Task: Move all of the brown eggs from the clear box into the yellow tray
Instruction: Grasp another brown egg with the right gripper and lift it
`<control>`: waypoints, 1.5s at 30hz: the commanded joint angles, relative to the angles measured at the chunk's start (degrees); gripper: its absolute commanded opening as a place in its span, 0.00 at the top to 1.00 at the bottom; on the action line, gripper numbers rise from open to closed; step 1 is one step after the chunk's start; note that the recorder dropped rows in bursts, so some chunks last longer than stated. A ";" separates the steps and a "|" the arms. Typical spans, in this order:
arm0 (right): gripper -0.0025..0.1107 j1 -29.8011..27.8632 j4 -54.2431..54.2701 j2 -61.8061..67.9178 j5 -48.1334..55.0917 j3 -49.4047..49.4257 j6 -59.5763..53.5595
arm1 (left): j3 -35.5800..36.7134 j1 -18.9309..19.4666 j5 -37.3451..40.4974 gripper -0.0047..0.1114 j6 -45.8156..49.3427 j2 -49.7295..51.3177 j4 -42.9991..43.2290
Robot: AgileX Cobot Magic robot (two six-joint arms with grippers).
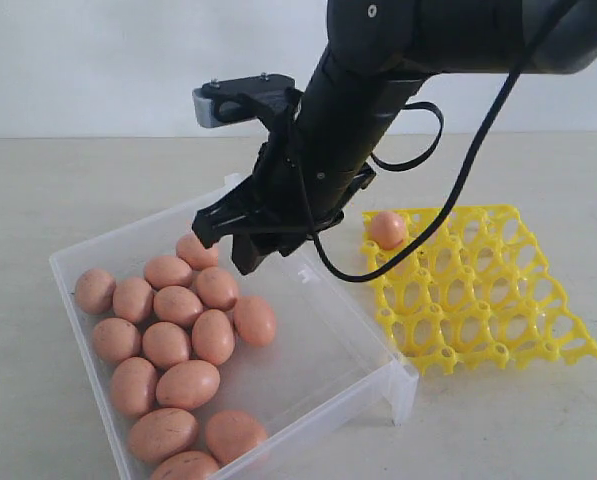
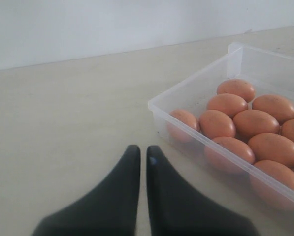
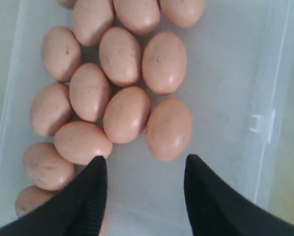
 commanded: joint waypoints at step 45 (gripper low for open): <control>0.98 -0.29 5.52 -7.90 -35.85 18.21 -0.54 | 0.21 -0.35 -0.31 0.92 0.06 -0.15 -0.40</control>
